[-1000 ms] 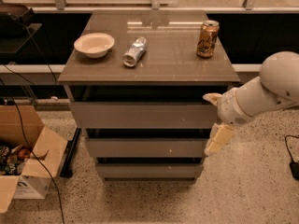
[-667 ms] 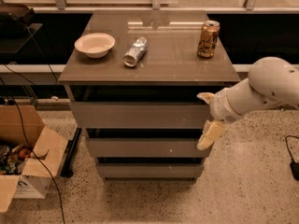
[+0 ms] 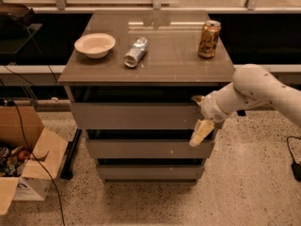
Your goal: Open top drawer
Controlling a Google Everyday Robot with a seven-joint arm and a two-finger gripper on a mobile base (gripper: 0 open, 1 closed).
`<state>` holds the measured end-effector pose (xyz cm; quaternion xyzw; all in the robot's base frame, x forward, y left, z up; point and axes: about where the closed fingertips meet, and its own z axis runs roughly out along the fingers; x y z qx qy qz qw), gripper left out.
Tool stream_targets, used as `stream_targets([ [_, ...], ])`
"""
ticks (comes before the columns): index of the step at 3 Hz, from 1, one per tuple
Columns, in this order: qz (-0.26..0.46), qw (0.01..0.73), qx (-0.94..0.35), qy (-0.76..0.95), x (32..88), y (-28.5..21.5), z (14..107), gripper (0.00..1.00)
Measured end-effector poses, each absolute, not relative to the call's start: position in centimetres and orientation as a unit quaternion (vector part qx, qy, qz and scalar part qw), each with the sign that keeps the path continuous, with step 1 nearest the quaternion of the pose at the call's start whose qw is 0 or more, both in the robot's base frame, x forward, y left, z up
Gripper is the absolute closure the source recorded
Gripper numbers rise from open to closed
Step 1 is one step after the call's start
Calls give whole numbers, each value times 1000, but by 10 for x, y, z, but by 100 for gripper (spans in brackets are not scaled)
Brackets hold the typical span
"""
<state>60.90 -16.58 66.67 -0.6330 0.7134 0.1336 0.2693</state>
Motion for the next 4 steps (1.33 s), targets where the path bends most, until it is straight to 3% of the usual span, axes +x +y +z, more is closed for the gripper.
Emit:
stream_targets([
  [1,148,250,-635,716,611,-168,649,19],
  [4,149,249,-635,716,612,-168,667,89],
])
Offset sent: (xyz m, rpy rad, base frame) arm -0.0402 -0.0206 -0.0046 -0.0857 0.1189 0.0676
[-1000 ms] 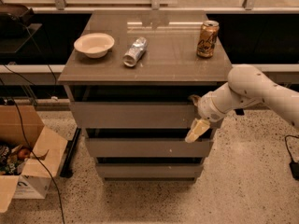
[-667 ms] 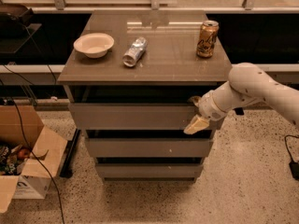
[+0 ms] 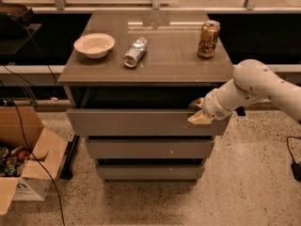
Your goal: Open top drawer
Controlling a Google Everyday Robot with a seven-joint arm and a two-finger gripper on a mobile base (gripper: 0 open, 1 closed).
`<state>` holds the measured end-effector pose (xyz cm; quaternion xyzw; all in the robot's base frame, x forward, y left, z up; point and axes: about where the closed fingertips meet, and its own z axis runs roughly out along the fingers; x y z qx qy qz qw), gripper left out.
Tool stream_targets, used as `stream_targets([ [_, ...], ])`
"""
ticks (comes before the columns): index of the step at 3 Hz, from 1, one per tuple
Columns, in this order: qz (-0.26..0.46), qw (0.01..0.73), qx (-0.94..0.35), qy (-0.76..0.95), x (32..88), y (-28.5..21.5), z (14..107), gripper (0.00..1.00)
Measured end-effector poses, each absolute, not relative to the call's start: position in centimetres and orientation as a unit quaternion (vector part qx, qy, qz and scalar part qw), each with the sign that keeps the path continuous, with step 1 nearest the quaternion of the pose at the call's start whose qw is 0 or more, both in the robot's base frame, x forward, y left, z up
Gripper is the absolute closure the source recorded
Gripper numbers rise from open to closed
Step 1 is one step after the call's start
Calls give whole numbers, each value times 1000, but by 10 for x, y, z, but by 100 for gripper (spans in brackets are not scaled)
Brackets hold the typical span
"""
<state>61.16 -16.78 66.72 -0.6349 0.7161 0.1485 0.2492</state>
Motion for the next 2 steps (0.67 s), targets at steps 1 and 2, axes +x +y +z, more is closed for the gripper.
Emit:
stream_targets([
  [1,149,249,-635,716,612,-168,671,91],
  [2,149,249,-635,716,612,-168,671,60],
])
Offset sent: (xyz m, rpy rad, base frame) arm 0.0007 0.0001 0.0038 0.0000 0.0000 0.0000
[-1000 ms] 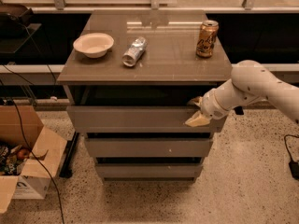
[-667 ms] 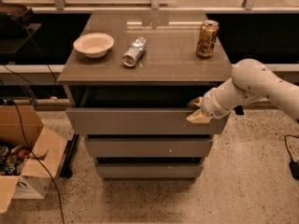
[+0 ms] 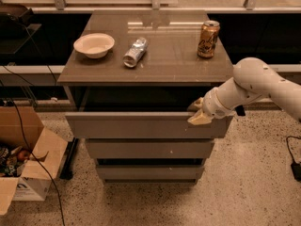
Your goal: Open top drawer
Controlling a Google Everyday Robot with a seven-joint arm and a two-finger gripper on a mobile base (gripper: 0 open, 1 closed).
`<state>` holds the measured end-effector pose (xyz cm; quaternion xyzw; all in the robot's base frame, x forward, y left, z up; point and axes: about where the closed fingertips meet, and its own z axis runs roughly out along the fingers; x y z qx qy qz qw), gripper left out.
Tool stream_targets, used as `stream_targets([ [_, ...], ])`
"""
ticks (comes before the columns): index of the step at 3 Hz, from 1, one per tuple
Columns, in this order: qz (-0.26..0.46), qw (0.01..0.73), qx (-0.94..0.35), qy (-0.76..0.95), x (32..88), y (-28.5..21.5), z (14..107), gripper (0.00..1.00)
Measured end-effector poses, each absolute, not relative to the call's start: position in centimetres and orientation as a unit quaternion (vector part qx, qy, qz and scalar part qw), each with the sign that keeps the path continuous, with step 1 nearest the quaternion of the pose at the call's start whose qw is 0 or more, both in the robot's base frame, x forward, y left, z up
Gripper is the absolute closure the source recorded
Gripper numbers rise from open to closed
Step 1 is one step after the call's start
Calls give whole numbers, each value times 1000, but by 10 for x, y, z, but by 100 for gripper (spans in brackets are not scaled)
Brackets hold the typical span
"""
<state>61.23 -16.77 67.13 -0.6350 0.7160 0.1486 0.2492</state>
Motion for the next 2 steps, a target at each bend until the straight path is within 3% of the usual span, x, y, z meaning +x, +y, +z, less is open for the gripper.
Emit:
stream_targets([
  [2,161,216,-654,707,607,-165,665,13],
])
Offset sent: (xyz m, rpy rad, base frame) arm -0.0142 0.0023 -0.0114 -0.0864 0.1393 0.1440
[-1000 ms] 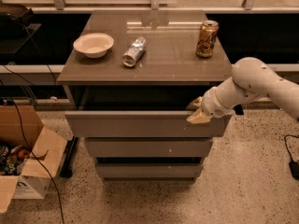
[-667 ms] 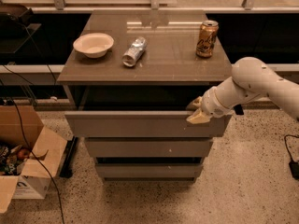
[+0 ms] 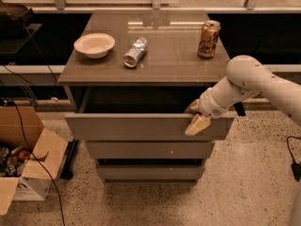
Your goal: Open top drawer
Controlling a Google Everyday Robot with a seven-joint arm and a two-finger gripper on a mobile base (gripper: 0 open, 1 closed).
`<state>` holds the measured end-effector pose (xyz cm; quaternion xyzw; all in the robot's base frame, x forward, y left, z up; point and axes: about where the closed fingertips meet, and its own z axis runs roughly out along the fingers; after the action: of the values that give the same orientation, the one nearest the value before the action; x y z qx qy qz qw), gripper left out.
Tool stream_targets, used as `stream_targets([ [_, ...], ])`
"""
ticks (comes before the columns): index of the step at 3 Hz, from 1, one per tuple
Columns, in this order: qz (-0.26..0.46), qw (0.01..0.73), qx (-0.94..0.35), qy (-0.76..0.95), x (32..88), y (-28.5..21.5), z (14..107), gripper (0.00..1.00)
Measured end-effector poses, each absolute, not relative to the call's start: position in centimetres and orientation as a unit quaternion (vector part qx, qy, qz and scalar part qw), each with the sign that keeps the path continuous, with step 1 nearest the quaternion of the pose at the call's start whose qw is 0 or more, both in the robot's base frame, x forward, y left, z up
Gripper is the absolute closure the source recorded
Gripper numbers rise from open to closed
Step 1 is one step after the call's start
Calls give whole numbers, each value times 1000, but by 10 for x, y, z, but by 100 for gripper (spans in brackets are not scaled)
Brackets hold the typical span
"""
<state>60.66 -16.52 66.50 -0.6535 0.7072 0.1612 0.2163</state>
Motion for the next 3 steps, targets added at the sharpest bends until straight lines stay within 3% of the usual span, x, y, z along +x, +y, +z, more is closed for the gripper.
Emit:
stream_targets([
  [1,184,172,-673,696,589,-168,656,0],
  [2,203,119,-690,685,560,-171,652,27],
  [3,202,111,-693,683,554,-172,660,58],
])
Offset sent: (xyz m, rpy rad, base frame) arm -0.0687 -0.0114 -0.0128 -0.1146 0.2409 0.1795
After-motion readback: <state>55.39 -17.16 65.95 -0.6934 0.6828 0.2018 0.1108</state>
